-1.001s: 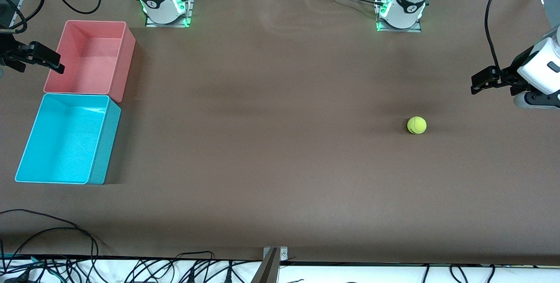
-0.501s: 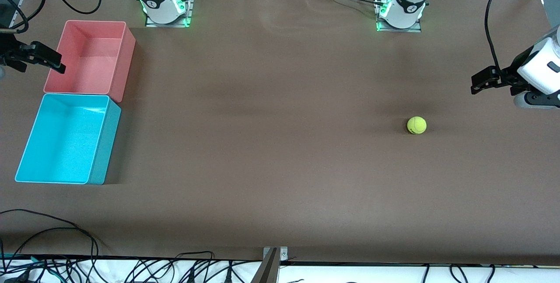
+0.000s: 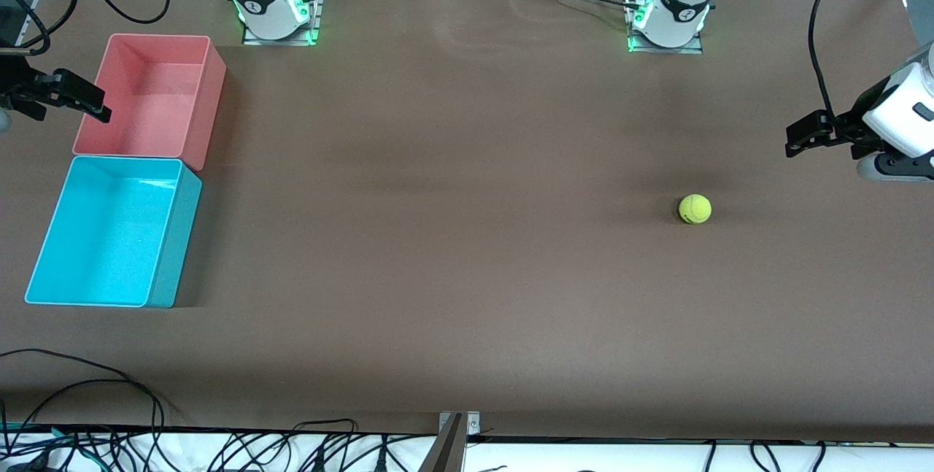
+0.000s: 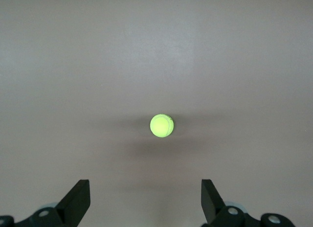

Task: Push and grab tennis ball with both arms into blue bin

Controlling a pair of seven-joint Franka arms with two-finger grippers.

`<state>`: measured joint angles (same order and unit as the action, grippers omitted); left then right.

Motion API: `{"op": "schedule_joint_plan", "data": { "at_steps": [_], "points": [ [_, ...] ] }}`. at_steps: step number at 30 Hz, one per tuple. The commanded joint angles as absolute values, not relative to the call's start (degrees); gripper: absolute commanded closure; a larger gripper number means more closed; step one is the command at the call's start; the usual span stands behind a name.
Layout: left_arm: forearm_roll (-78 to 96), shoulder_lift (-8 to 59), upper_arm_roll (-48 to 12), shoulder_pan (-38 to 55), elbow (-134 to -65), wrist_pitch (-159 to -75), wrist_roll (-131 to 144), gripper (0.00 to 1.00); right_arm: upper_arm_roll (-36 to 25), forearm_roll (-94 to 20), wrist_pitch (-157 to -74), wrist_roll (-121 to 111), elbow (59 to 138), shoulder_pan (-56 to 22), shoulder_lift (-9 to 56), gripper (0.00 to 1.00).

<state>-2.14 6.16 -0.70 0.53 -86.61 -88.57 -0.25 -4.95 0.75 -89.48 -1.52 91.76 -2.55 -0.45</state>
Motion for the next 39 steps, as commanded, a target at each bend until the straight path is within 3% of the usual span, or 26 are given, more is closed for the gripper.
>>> {"op": "schedule_joint_plan", "data": {
  "at_steps": [1,39],
  "points": [
    [-2.72,5.19,-0.70,0.35,-87.63,-88.77,-1.49,0.00,-4.75,0.18,-88.95,-1.85,92.37,-2.55,-1.58,0.00],
    [-2.72,5.27,-0.70,0.35,-87.63,-88.77,-1.49,0.00,-4.66,0.26,-87.89,-1.58,91.85,-2.90,-1.49,0.00]
  ]
}}
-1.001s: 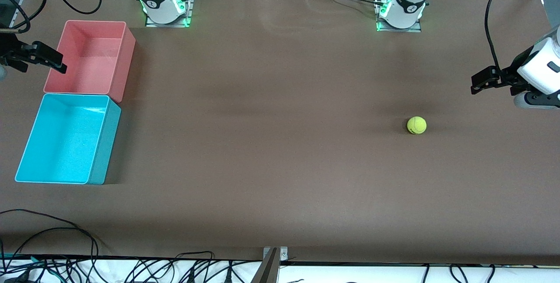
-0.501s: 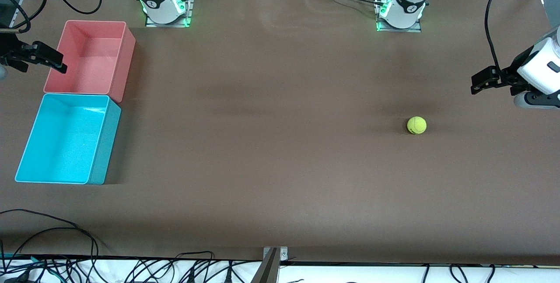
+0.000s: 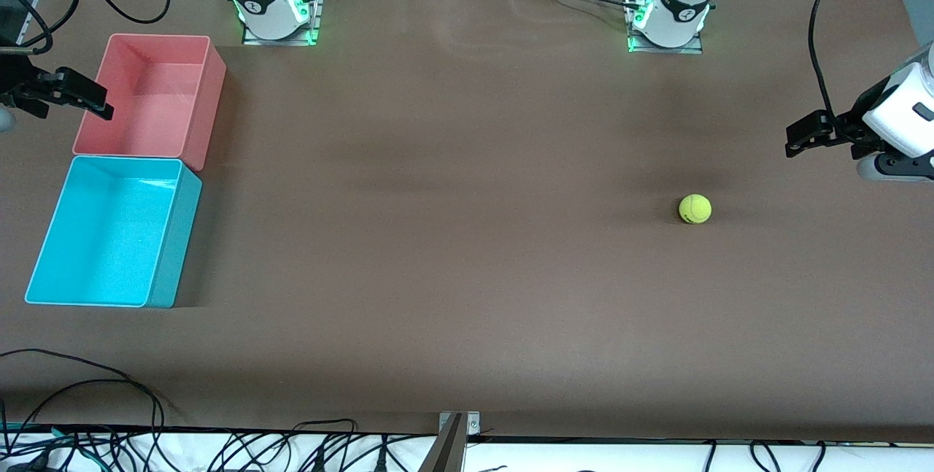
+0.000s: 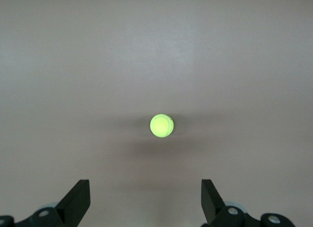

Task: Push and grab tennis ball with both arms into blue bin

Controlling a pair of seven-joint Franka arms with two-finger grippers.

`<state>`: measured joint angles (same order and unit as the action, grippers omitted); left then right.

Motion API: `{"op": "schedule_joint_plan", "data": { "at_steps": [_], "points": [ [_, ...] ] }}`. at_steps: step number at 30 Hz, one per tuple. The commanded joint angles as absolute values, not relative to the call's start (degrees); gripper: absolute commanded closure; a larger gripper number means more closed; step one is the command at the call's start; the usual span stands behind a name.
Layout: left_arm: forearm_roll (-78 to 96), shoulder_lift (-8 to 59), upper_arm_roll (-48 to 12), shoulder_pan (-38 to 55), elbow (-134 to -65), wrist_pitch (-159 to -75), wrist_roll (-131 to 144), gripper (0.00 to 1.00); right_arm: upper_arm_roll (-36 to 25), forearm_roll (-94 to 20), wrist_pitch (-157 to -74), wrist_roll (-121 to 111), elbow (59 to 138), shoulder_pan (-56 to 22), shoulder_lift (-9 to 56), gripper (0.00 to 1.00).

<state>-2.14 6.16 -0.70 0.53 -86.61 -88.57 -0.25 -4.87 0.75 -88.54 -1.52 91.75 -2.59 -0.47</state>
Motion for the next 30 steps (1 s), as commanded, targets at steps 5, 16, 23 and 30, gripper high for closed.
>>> {"op": "schedule_joint_plan", "data": {
  "at_steps": [5,16,23,30],
  "points": [
    [-2.72,5.27,-0.70,0.35,-87.63,-88.77,-1.49,0.00,-3.96,0.44,-88.16,-1.32,91.32,-3.16,-1.32,0.00],
    [-2.72,5.27,-0.70,0.35,-87.63,-88.77,-2.11,0.00,-3.96,0.44,-88.15,-1.23,90.79,-3.25,-1.14,0.00],
    [-2.64,5.27,-0.70,0.35,-87.54,-88.77,-2.11,0.00,-3.87,0.44,-88.15,-1.23,90.79,-3.25,-1.14,0.00],
    [-2.55,5.27,-0.70,0.44,-87.45,-88.77,-2.02,0.00,-3.96,0.44,-88.15,-1.23,90.79,-3.25,-1.14,0.00]
  ]
}}
